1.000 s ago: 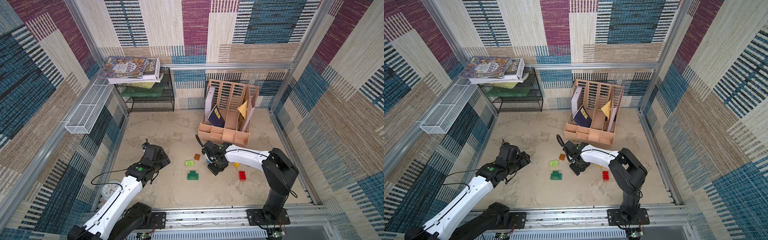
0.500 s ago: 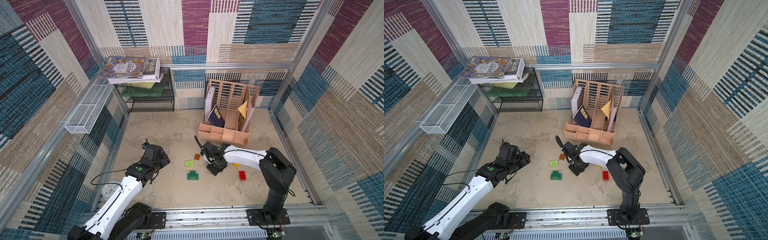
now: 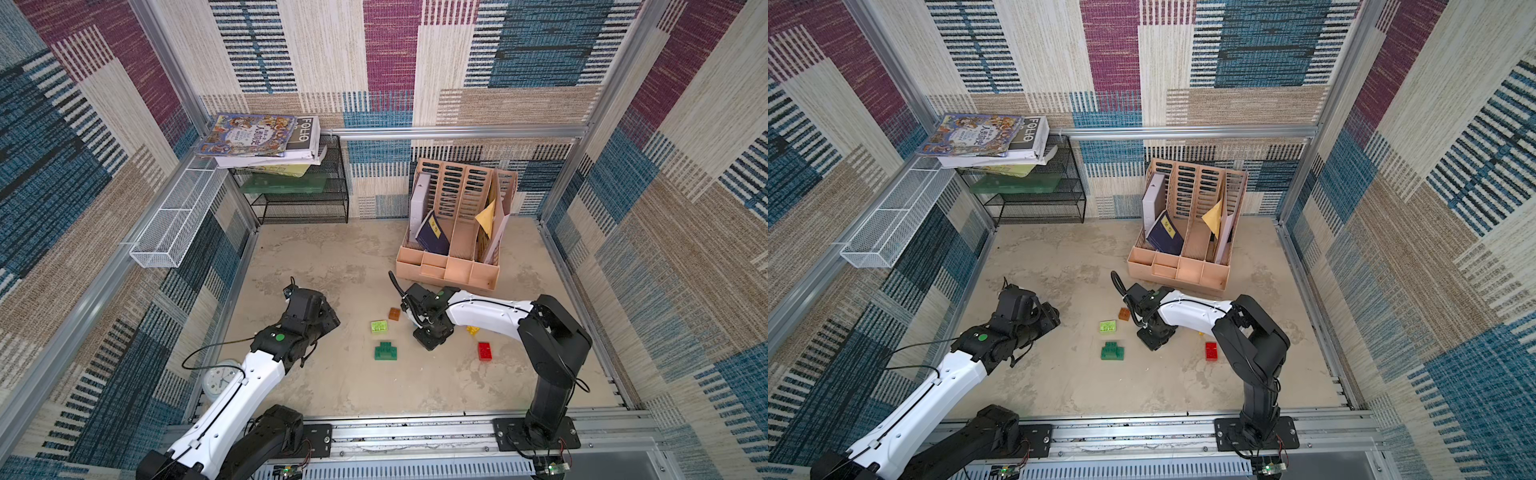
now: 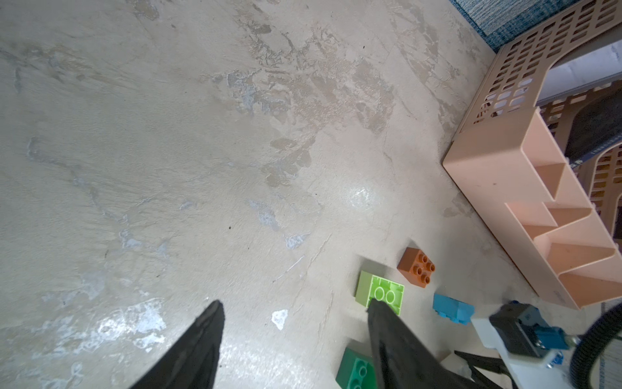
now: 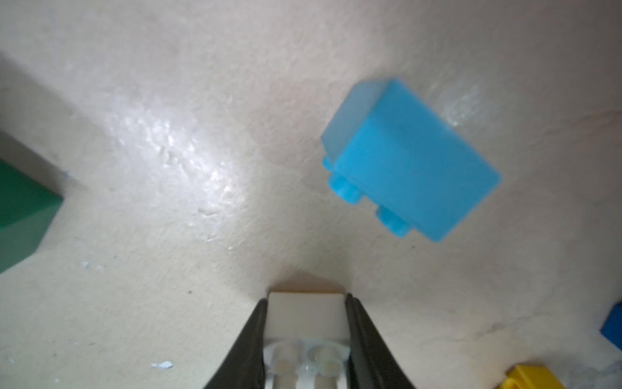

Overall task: Assemble the number 1 with lego
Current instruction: Pick up the lego brick from the center of the board, then assemble the lego brick with the lego brick.

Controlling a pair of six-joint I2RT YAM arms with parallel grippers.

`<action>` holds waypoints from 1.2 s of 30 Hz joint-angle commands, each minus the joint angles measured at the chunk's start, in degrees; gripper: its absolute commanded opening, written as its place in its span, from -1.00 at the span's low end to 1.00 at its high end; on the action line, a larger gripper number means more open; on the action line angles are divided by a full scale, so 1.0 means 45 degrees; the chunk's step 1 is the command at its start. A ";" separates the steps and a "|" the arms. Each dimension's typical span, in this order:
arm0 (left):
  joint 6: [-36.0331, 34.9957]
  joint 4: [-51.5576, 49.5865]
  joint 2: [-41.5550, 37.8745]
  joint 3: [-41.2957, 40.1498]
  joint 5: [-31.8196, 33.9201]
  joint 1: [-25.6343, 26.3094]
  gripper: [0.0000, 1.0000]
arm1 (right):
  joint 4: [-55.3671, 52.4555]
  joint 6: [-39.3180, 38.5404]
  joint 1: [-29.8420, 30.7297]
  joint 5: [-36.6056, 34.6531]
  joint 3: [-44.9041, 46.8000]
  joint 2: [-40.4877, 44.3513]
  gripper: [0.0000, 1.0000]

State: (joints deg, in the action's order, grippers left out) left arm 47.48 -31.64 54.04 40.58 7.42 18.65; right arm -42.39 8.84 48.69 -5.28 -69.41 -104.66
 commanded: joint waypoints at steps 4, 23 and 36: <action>-0.0021 0.0267 -0.0053 -0.0366 -0.0381 -0.0160 0.42 | -0.0754 -0.1984 0.0414 0.0196 -0.1392 0.0617 -0.46; 0.0825 0.0830 -0.0611 -0.2034 -0.1991 -0.1535 0.42 | -0.2480 -0.7241 0.3135 0.0875 -0.5210 -0.1037 -0.59; 0.0563 0.0722 -0.0913 -0.2161 -0.2253 -0.2016 0.42 | -0.2825 -0.7761 0.3146 0.1359 -0.5918 -0.1954 -0.61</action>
State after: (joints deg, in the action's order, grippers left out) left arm 50.72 -28.56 50.24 30.98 -2.07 9.87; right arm -53.71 -24.75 63.00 -0.84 -95.50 -113.08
